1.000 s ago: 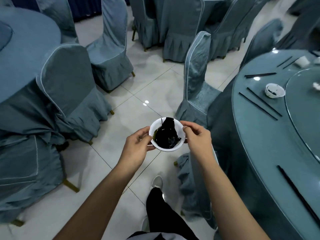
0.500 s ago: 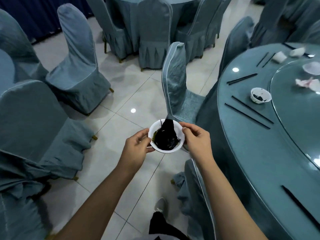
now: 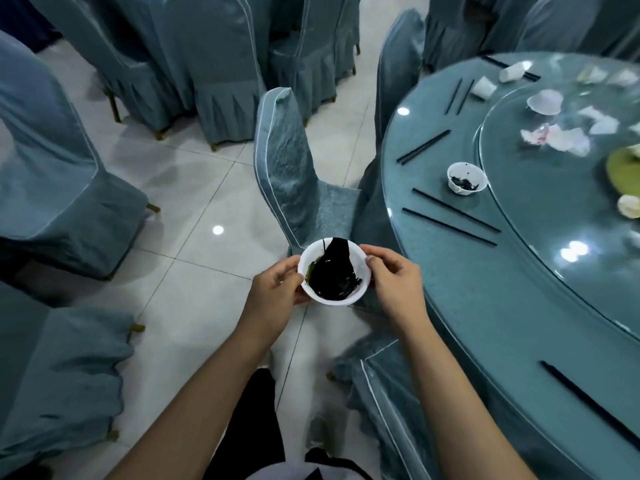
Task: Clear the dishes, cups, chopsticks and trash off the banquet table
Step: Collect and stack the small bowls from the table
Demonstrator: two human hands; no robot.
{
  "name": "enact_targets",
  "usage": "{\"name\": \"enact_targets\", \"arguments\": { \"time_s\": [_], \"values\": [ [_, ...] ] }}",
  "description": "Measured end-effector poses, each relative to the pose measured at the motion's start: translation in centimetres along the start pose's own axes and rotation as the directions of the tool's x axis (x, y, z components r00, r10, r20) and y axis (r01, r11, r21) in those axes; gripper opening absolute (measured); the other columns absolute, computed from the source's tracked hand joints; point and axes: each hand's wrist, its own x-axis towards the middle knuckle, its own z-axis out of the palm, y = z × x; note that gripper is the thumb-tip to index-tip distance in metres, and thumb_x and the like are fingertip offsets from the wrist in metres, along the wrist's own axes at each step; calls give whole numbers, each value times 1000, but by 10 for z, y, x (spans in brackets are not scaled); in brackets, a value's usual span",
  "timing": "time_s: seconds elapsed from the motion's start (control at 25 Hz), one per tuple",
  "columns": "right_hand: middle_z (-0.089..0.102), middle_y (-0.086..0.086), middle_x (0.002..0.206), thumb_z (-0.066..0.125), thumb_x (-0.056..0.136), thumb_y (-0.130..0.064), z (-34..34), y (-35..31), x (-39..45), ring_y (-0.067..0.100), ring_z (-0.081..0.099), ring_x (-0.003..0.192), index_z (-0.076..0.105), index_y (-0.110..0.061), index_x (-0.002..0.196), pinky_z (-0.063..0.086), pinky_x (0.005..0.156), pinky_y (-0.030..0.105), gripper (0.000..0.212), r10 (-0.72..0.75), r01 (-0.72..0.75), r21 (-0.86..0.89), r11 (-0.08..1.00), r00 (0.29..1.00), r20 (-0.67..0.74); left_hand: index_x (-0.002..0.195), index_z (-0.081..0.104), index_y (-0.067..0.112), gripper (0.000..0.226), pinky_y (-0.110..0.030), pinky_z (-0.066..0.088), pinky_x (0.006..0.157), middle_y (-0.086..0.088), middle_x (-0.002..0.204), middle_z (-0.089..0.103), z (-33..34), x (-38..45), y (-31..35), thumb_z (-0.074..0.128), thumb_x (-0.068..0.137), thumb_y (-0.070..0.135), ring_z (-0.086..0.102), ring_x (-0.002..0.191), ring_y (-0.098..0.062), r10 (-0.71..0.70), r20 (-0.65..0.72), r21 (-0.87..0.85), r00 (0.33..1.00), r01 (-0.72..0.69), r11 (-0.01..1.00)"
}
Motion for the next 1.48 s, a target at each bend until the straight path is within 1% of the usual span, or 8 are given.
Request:
{"name": "enact_targets", "arguments": {
  "time_s": [0.16, 0.44, 0.6, 0.84, 1.0, 1.16, 1.36, 1.48],
  "values": [
    [78, -10, 86, 62, 88, -11, 5, -7, 36, 3, 73, 79, 81, -37, 85, 55, 68, 17, 32, 21, -18, 33, 999, 994, -107, 124, 67, -1, 33, -27, 62, 73, -19, 108, 72, 9, 52, 21, 47, 98, -6, 70, 89, -23, -14, 105, 38, 994, 10, 999],
    [79, -6, 88, 61, 80, -24, 29, -22, 95, 15, 75, 87, 81, -29, 93, 62, 84, 42, 24, 67, -44, 84, 995, 953, -295, 127, 64, -1, 33, -24, 61, 73, -14, 102, 70, 14, 149, 62, 47, 99, -6, 67, 84, -16, -2, 296, 130, 955, -38, 991],
    [79, -4, 88, 63, 90, -11, 46, -29, 116, 18, 75, 87, 81, -28, 92, 61, 87, 50, 25, 110, -67, 123, 990, 916, -386, 128, 62, -4, 32, -27, 62, 73, -15, 101, 68, 15, 191, 81, 46, 100, -7, 66, 82, -18, -33, 380, 145, 924, -24, 989],
    [79, -3, 86, 64, 91, -8, 52, -40, 138, 15, 75, 84, 80, -29, 89, 61, 87, 49, 26, 139, -75, 146, 986, 858, -495, 128, 63, -1, 33, -28, 62, 75, -16, 108, 70, 28, 236, 91, 47, 100, -6, 69, 91, -23, -88, 483, 169, 871, 6, 986],
    [78, -1, 85, 64, 91, -9, 45, -40, 150, 15, 73, 81, 79, -22, 98, 60, 87, 49, 21, 179, -103, 166, 981, 816, -549, 129, 63, 2, 33, -30, 62, 77, -19, 114, 70, 45, 257, 94, 47, 101, -4, 71, 95, -25, -106, 528, 213, 843, -11, 977],
    [76, 4, 80, 66, 90, -10, 37, -36, 174, 13, 69, 70, 75, -22, 106, 61, 84, 49, 22, 200, -128, 161, 979, 777, -597, 134, 60, 1, 35, -42, 59, 89, -27, 120, 65, 64, 280, 90, 48, 101, -3, 67, 109, -38, -117, 533, 268, 838, -37, 963],
    [74, 8, 82, 65, 90, -7, 21, -36, 221, 17, 66, 71, 74, -22, 97, 60, 82, 54, 19, 215, -115, 203, 972, 780, -587, 132, 61, 6, 34, -32, 59, 81, -23, 116, 67, 95, 318, 95, 48, 101, -1, 69, 98, -25, -113, 531, 311, 840, -69, 948],
    [74, 15, 87, 64, 91, -5, 2, -36, 256, 21, 67, 76, 74, -15, 98, 59, 84, 54, 16, 227, -123, 212, 970, 779, -585, 120, 63, 16, 29, -30, 60, 79, -21, 118, 66, 124, 341, 102, 49, 101, 0, 69, 104, -30, -115, 535, 314, 837, -71, 947]
  ]
}}
